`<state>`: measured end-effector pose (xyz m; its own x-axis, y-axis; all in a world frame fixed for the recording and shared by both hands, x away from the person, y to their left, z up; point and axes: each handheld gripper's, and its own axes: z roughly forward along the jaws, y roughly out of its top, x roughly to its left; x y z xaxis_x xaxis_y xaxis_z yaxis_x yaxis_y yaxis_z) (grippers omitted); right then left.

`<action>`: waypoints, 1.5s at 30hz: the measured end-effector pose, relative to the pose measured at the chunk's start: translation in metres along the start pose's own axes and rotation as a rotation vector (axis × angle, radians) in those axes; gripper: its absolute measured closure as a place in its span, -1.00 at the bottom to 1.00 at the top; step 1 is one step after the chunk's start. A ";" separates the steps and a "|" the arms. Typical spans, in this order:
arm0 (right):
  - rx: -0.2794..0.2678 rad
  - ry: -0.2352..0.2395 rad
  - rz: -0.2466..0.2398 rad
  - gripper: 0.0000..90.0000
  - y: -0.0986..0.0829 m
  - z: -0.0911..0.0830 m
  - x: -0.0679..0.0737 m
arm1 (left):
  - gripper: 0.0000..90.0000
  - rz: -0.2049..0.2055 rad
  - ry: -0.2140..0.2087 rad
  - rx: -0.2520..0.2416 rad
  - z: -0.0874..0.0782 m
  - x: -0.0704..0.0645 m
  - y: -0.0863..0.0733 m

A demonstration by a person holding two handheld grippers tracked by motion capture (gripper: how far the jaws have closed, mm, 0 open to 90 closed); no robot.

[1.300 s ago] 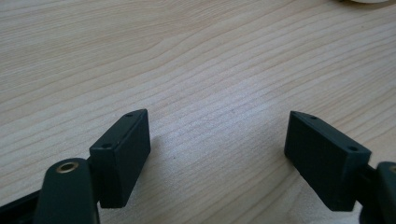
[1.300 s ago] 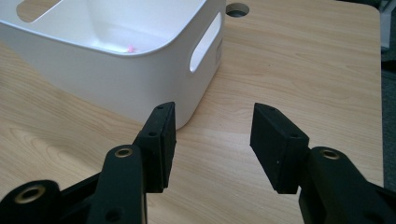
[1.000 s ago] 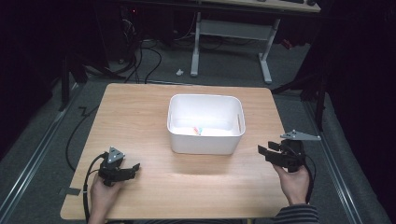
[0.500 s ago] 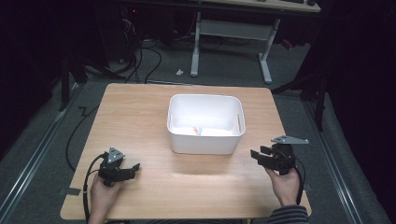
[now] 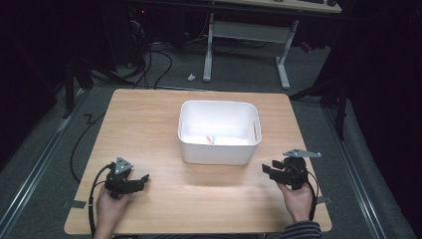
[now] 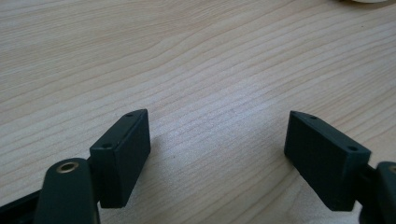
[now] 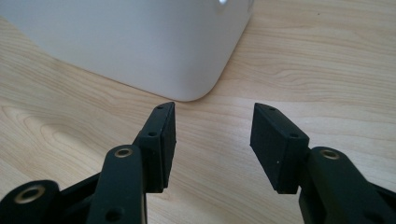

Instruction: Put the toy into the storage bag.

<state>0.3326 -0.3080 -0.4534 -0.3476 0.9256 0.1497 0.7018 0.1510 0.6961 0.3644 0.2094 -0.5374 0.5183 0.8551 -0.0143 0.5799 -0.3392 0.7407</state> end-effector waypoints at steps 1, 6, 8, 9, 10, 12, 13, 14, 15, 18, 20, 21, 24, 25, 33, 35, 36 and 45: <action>0.000 0.002 0.001 0.13 -0.001 0.002 0.001 | -0.49 0.000 0.000 0.000 0.000 0.000 0.000; 0.023 0.006 -0.001 0.13 -0.006 0.014 0.003 | -0.49 0.000 0.000 0.000 0.000 0.000 0.000; 0.026 0.003 -0.002 0.13 -0.007 0.017 0.003 | -0.49 0.000 0.000 0.000 0.000 0.000 0.000; 0.031 0.008 -0.001 0.13 -0.008 0.018 0.003 | -0.49 0.000 0.000 0.000 0.000 0.000 0.000; 0.035 0.005 0.005 0.12 -0.010 0.020 0.001 | -0.49 0.000 0.000 0.000 0.000 0.000 0.000; 0.037 0.004 0.008 0.12 -0.011 0.020 0.001 | -0.49 0.001 0.000 0.000 0.000 0.000 0.000; 0.036 0.003 0.008 0.12 -0.012 0.021 0.000 | -0.49 0.000 0.000 0.000 0.000 0.000 0.000; 0.033 0.003 0.004 0.12 -0.013 0.022 -0.001 | -0.49 0.000 0.000 0.000 0.000 0.000 0.000; 0.036 0.001 0.013 0.12 -0.015 0.023 -0.001 | -0.49 0.000 0.000 0.001 0.000 0.000 0.000; 0.046 -0.002 0.016 0.12 -0.018 0.028 -0.002 | -0.49 0.000 0.000 0.000 0.000 0.000 0.000; 0.049 -0.002 0.014 0.12 -0.020 0.032 -0.003 | -0.49 0.000 0.000 0.000 0.000 0.000 0.000; 0.054 -0.012 0.015 0.12 -0.022 0.035 -0.001 | -0.49 0.000 0.000 0.000 0.000 0.000 0.000; 0.048 -0.024 0.002 0.13 -0.023 0.038 0.002 | -0.49 0.000 0.001 0.000 0.000 0.000 0.000; 0.046 -0.028 -0.011 0.13 -0.024 0.041 0.005 | -0.49 0.000 0.000 0.001 0.000 0.000 0.000; 0.056 -0.036 -0.039 0.13 -0.027 0.054 0.014 | -0.49 0.000 0.000 0.000 0.000 0.000 0.000; 0.052 -0.041 -0.054 0.13 -0.027 0.056 0.015 | -0.49 0.000 0.001 0.000 0.000 0.000 0.000; 0.052 -0.041 -0.054 0.13 -0.027 0.056 0.015 | -0.49 0.000 0.001 0.000 0.000 0.000 0.000; 0.056 -0.049 -0.061 0.13 -0.031 0.064 0.017 | -0.49 0.000 0.000 0.000 0.000 0.000 0.000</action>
<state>0.3445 -0.2746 -0.5169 -0.3605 0.9300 0.0724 0.7142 0.2252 0.6627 0.3644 0.2094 -0.5374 0.5181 0.8552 -0.0142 0.5803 -0.3392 0.7404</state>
